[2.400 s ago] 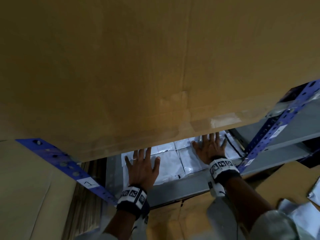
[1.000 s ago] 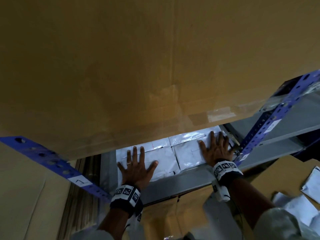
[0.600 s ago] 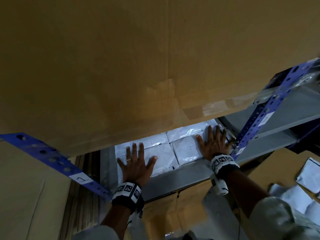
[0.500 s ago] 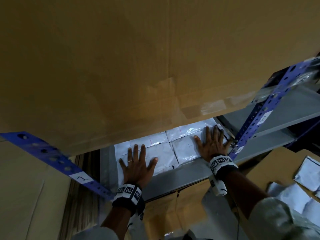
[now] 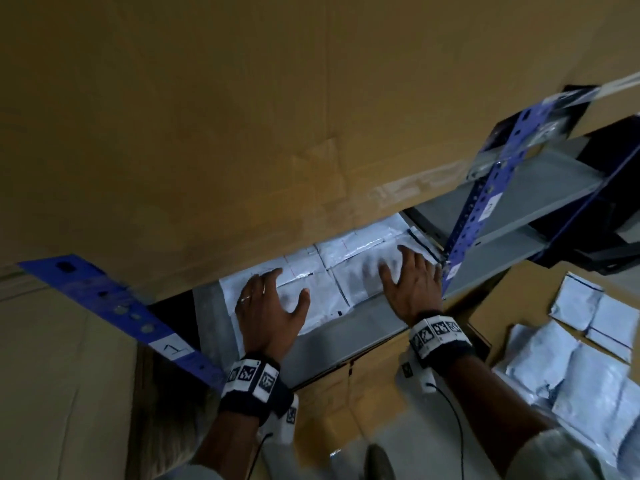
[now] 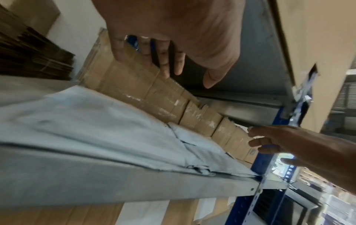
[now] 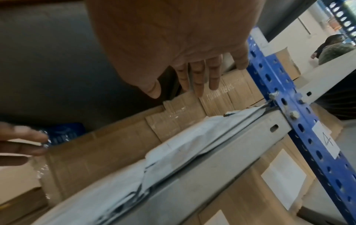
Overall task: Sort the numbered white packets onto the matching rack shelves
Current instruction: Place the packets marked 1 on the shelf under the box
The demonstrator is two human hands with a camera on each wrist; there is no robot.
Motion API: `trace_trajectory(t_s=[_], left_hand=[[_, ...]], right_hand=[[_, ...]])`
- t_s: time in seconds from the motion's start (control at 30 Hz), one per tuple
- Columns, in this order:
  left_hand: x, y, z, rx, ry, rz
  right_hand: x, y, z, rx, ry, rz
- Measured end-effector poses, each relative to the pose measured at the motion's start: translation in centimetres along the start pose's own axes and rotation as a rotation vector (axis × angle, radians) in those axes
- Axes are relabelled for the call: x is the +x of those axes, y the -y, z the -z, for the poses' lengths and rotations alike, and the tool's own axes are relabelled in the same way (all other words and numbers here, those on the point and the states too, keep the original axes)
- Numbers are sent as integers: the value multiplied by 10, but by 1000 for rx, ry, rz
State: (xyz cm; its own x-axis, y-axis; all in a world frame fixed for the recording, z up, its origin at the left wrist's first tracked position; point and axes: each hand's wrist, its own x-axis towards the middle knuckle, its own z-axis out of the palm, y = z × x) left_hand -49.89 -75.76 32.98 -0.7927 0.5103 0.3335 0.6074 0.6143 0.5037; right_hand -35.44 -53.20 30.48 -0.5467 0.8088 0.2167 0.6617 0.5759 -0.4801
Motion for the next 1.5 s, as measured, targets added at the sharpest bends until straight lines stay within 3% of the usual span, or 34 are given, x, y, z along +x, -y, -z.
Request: trace_trajectory(t_s=[0.1,0.3,0.53,0.7,1.1,1.5], left_hand=[[1,-15,14,-88,-74,-89],[-25,-42,15,-249,5,-103],[-73,-99,-14,-365,44,-258],[-106,-151,-34,-463,95,-268],[-169,-310,-119,-446,212,-212],[-179,-416,-174,-459,240,-276]], right_hand=[[-29,4,23,52,-17,28],[-97,-13,68,182,-18,-73],[-168,-75,94,245,-105,-271],[-205,-135,97,233,-22,-418],[-165,-294,198,372,-191,-554],[-148,-378,249,346,-264,-596]])
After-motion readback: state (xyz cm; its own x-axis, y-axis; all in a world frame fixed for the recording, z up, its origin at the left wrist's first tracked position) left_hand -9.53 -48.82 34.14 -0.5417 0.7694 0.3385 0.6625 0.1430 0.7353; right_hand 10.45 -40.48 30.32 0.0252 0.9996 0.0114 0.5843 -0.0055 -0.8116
